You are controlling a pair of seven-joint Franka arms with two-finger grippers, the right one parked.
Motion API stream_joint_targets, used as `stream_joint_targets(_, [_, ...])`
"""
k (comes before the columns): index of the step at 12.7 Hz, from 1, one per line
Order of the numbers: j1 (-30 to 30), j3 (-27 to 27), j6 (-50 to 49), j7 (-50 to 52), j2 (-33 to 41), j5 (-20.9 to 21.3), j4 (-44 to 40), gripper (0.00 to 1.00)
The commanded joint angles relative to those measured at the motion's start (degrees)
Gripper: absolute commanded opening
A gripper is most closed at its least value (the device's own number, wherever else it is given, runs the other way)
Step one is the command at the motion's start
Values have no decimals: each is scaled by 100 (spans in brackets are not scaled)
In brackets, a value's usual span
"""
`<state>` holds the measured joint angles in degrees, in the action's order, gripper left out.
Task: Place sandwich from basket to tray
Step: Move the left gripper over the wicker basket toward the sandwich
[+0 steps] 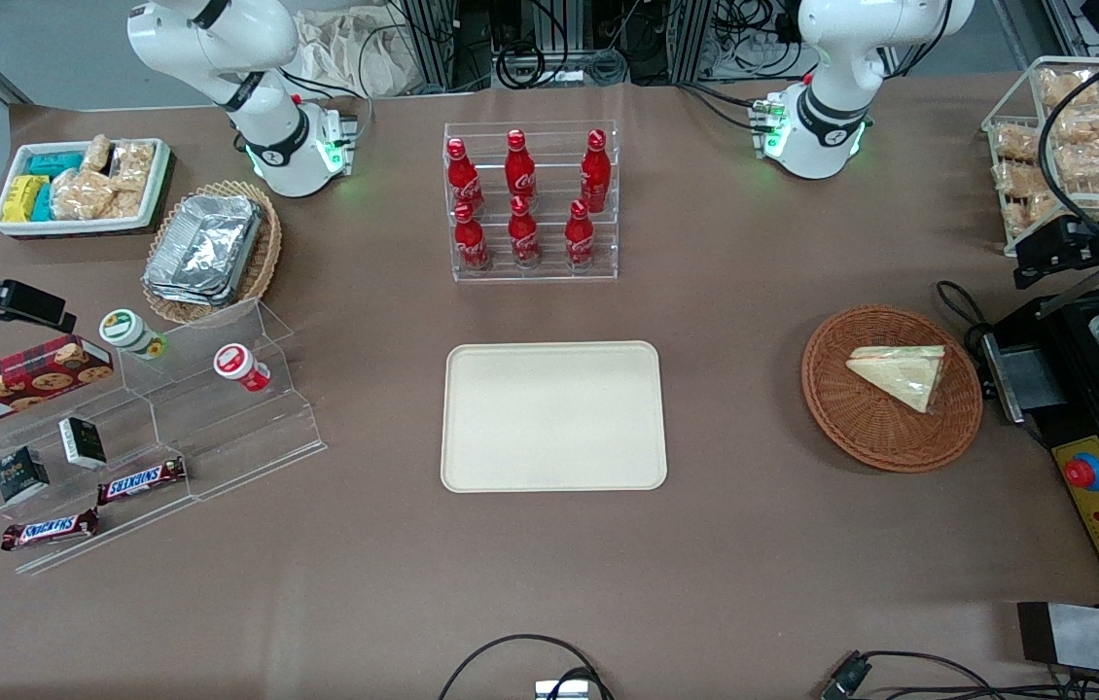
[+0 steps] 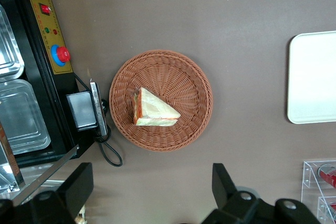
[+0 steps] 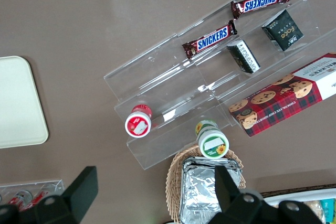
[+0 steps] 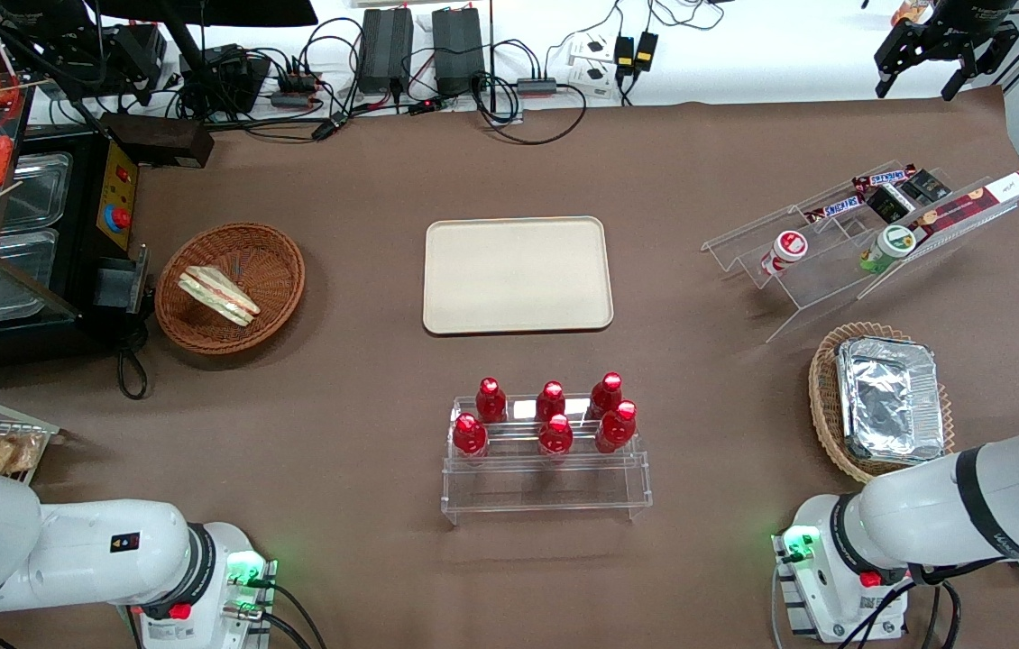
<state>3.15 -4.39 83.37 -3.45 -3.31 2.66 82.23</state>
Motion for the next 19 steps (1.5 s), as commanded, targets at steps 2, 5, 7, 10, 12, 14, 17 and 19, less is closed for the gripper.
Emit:
stream_joint_targets(2, [-112,-53,-5,598,32,33,-66,100])
stream_joint_targets(5, [-78,-44,-5,1003,-91,16,-75,100])
stream_joint_targets(7, [-60,-35,-5,1292,-204,16,-49,100])
stream_joint_targets(10, [-60,-35,13,2512,-328,7,56,100])
stream_joint_targets(12, [-60,-35,91,3033,-390,-11,257,100])
stream_joint_targets(14, [-43,8,512,3393,-250,-133,783,100])
stream_joint_targets(17, [-43,96,1267,3527,75,-169,1714,100])
stream_joint_targets(19, [-43,306,1969,3579,373,-230,2531,100])
